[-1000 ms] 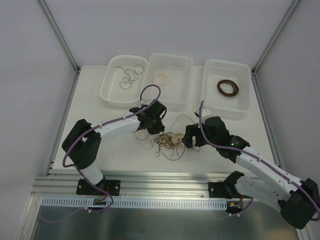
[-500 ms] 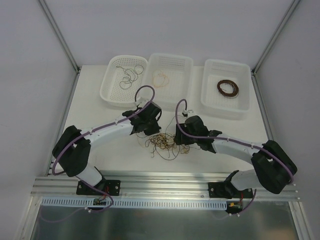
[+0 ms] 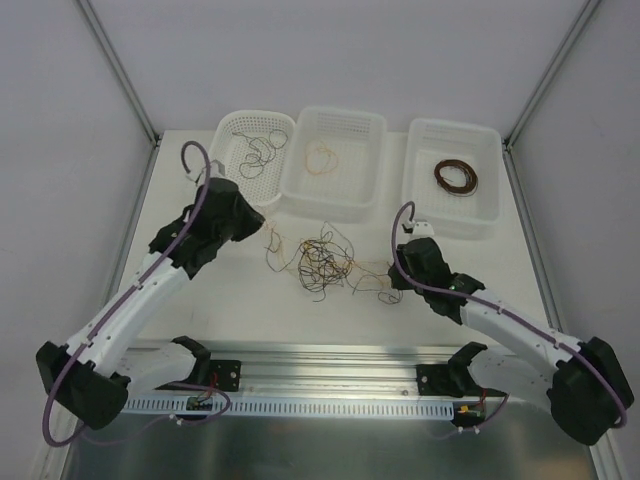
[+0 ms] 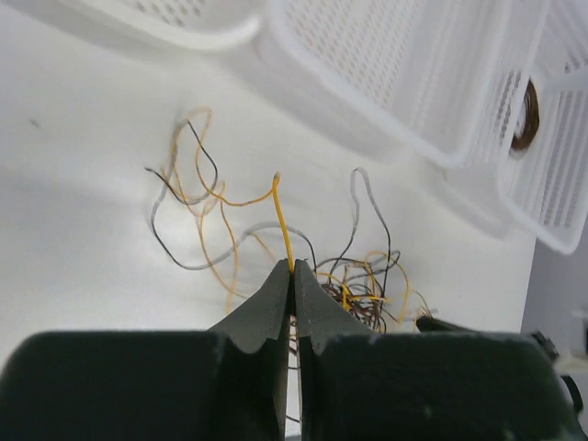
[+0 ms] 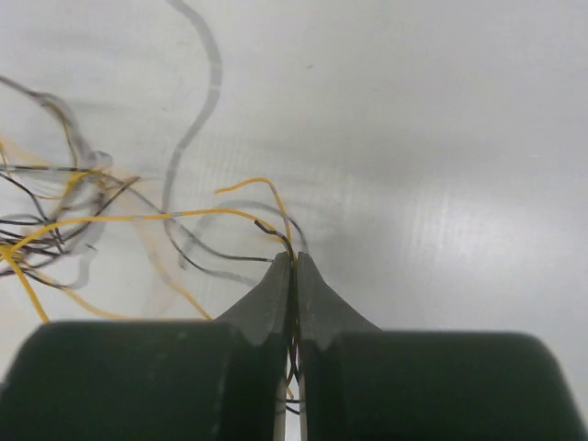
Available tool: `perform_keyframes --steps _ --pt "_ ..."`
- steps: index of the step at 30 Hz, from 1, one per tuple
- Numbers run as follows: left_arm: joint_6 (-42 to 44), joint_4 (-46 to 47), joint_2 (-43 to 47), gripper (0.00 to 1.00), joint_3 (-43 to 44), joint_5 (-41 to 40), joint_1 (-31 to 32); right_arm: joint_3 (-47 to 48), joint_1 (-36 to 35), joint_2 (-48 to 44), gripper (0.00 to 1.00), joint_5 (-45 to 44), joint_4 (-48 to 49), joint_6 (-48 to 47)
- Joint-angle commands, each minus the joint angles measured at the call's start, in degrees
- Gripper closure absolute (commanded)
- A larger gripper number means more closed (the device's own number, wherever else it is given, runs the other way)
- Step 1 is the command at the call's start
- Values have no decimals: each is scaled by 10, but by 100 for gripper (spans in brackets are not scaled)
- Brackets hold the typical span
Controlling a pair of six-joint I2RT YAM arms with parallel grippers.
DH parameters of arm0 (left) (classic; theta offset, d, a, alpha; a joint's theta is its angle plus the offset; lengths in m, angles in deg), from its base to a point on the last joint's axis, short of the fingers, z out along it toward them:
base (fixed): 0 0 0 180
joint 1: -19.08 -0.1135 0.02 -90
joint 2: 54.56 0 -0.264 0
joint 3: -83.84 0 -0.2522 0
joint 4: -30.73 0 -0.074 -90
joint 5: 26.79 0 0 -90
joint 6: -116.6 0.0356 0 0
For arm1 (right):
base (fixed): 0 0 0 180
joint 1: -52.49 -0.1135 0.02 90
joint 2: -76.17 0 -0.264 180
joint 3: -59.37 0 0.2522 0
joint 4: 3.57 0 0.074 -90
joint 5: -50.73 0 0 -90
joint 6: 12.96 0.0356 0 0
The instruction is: Untangle the cables
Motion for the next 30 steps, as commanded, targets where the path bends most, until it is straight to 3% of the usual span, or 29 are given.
perform_keyframes --steps 1,13,17,24,25,28,29,30 --pt "85 -64 61 100 64 10 -70 -7 41 -75 99 -36 -101 -30" --pt "236 -237 64 100 266 -9 -277 124 222 -250 100 -39 -338 -109" --pt "265 -250 55 100 268 -51 -309 172 252 -262 99 -32 -366 -121" --pt "275 -251 53 100 188 -3 -310 171 254 -226 96 -28 -377 -135" --pt "269 -249 61 100 169 24 -310 165 254 -222 92 -25 -376 -131" --pt "251 -228 73 100 84 76 -310 143 251 -207 64 20 -365 -134" --pt "247 -219 81 100 63 108 -310 141 249 -205 48 40 -353 -140" --pt "243 -202 85 100 44 118 -310 142 246 -203 42 63 -347 -148"
